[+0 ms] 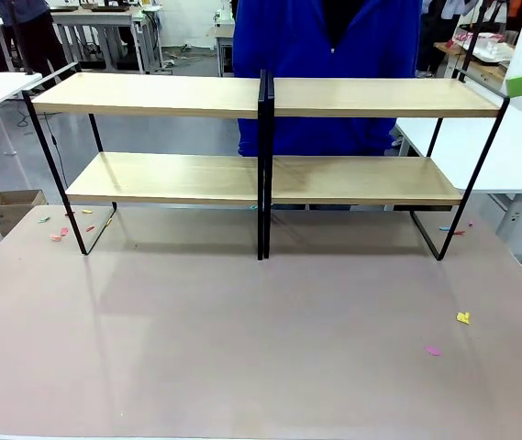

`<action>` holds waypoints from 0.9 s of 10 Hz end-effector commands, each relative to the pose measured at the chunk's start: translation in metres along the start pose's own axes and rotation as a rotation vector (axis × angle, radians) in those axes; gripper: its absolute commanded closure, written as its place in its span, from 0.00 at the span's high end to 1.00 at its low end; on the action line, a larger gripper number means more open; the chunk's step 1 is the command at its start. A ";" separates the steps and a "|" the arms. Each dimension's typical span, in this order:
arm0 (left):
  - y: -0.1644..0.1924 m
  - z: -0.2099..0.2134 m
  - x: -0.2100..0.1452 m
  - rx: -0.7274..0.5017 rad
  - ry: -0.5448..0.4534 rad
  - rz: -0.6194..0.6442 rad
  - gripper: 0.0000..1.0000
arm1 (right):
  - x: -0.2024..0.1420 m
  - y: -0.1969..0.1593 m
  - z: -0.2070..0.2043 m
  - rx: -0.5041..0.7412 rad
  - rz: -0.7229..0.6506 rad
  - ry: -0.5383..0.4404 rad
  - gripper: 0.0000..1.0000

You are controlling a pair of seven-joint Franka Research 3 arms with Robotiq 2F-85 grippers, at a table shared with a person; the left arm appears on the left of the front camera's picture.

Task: Clean the shelves.
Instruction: Place the Duster on the table.

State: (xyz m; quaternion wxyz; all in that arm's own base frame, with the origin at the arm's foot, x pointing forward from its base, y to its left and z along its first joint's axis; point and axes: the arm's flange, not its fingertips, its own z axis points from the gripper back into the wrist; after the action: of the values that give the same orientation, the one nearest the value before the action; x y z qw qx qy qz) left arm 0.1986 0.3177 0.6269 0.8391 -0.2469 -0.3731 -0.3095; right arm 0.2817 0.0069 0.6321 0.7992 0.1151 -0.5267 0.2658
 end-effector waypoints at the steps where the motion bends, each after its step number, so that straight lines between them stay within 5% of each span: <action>1: 0.003 -0.022 0.025 -0.141 0.087 -0.140 0.12 | 0.015 0.009 -0.013 0.071 0.030 0.066 1.00; 2: 0.002 -0.034 0.032 -0.268 0.153 -0.230 0.12 | 0.014 0.014 -0.027 0.197 0.006 0.094 1.00; 3: -0.001 -0.046 0.026 -0.420 0.242 -0.299 0.12 | 0.001 0.023 -0.053 0.490 -0.062 0.165 1.00; 4: -0.006 -0.063 0.013 -0.579 0.350 -0.417 0.12 | -0.025 0.029 -0.085 0.577 -0.173 0.328 1.00; 6: -0.028 -0.116 0.001 -0.792 0.533 -0.502 0.12 | -0.055 0.029 -0.101 0.784 -0.393 0.332 1.00; 8: -0.056 -0.184 0.007 -0.850 0.588 -0.584 0.12 | -0.084 0.012 -0.088 0.781 -0.444 0.464 1.00; 9: -0.071 -0.233 0.011 -0.906 0.610 -0.658 0.12 | -0.110 0.000 -0.077 0.744 -0.391 0.623 1.00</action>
State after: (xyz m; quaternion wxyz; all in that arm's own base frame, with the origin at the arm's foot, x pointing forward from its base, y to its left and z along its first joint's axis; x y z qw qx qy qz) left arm 0.2607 0.1436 0.5247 0.6073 -0.3706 -0.0027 -0.7027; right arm 0.3142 0.0360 0.4961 0.8276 0.4627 -0.1520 0.2791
